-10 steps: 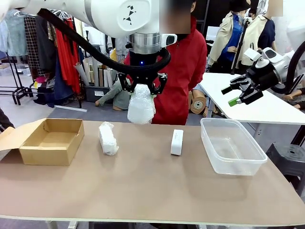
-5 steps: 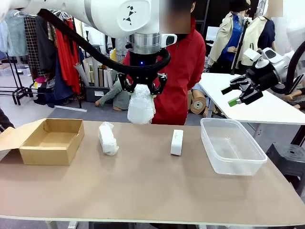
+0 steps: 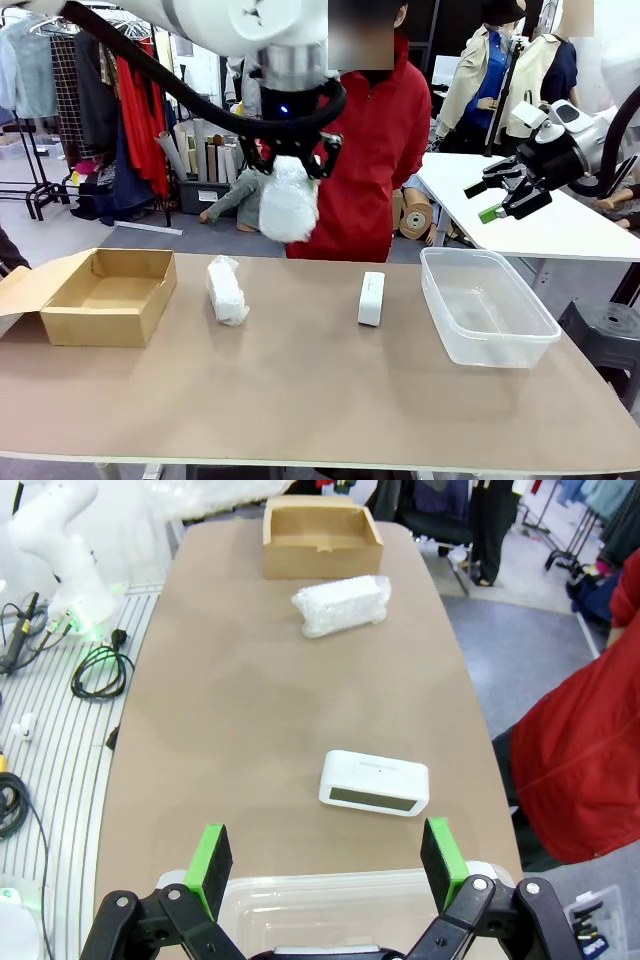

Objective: Separate and place wrapped and unwrapped clocks.
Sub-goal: If the picked Digital clock is wrapped, place it in the Package Box ; if not, place it in the Organizing box.

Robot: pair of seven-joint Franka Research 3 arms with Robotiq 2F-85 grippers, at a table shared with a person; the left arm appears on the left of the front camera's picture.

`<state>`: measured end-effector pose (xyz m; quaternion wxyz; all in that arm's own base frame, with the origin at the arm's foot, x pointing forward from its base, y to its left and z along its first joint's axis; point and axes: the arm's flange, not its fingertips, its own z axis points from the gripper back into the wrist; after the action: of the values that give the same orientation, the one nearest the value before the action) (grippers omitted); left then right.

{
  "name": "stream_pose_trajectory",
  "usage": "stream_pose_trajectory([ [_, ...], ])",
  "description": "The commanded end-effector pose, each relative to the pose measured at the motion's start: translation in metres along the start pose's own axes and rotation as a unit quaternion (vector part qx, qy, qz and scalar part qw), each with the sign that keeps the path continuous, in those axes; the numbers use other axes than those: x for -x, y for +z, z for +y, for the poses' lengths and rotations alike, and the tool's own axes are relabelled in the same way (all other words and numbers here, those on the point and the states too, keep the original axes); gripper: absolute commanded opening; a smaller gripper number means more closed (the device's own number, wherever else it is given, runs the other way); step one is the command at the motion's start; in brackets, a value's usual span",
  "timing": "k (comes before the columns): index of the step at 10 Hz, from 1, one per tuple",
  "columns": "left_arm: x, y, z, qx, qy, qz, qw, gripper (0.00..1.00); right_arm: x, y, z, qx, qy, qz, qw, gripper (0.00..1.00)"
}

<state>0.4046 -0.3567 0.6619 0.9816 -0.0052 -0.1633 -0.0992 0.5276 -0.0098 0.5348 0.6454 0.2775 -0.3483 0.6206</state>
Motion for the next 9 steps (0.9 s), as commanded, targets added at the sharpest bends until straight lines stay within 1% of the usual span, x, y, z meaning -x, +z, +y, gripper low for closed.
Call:
stream_pose_trajectory([
  [1,0.002,0.009,0.05,0.024,-0.034,-0.01,0.999,0.0,-0.001,0.0,0.0,0.0,0.001,0.0,1.0,1.0],
  [3,0.001,0.002,0.095,0.012,-0.036,-0.031,0.999,0.0,-0.001,0.0,0.0,0.0,0.001,0.0,1.0,1.0],
  [4,-0.002,-0.007,0.116,-0.008,-0.039,-0.037,0.999,0.0,-0.001,0.0,0.0,0.0,0.001,0.0,1.0,1.0],
  [5,-0.005,-0.012,0.133,-0.023,-0.059,-0.049,0.997,0.0,-0.001,0.0,0.0,0.0,0.001,0.0,1.0,1.0],
  [7,-0.009,-0.028,0.166,-0.081,-0.051,-0.063,0.993,0.0,-0.001,0.0,0.0,0.0,0.001,0.0,1.0,1.0],
  [9,-0.009,-0.042,0.192,-0.123,-0.056,-0.057,0.989,0.0,-0.001,0.0,0.0,0.0,0.001,0.0,1.0,1.0],
])
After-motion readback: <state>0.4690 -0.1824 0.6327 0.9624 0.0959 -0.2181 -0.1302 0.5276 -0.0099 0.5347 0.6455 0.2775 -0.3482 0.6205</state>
